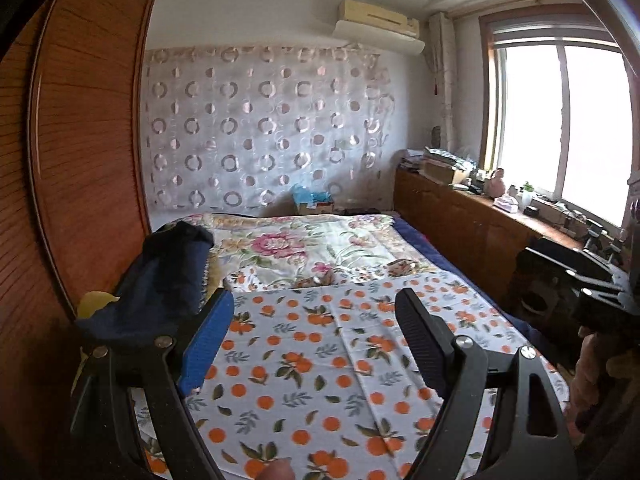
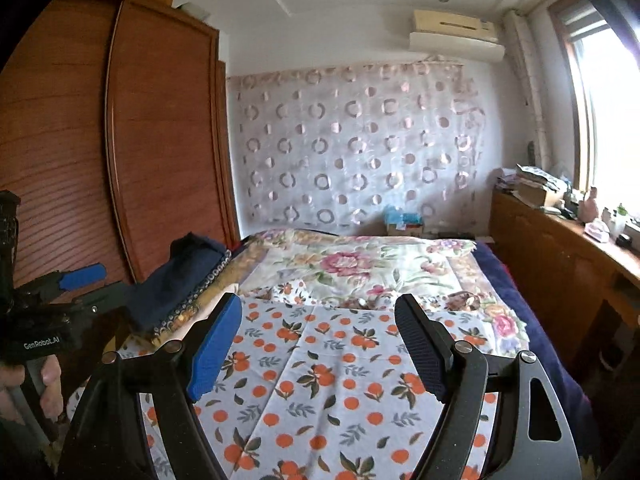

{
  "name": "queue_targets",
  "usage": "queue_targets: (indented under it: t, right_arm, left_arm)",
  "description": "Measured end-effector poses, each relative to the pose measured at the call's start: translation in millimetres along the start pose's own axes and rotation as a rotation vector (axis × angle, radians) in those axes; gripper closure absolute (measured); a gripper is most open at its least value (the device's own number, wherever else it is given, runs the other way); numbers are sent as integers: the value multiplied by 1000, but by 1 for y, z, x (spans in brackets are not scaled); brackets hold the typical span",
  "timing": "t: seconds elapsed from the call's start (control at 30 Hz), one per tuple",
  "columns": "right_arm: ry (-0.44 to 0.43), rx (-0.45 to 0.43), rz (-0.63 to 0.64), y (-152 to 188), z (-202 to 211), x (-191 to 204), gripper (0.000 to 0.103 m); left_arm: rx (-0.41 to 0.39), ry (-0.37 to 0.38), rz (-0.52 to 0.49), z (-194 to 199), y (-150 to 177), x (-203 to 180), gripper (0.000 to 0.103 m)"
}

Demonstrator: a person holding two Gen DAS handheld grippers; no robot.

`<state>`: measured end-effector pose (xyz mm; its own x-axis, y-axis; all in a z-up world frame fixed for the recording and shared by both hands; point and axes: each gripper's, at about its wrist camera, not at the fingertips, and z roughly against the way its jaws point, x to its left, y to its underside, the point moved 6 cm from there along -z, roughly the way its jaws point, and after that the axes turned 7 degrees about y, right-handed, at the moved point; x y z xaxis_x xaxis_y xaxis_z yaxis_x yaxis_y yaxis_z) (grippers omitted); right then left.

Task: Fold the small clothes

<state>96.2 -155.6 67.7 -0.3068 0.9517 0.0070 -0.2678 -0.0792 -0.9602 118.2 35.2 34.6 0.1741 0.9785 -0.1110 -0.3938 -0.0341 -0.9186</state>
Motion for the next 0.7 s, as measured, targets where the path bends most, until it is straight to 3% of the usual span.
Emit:
queue_targets:
  t: [0.27, 0.7]
  right_arm:
    - [20, -17, -7, 11, 7, 9, 23]
    - [25, -10, -24, 14, -6, -7, 23]
  left_arm:
    - [-10, -65, -16, 2, -4, -6, 20]
    - [-7, -62, -17, 2, 0, -5, 20]
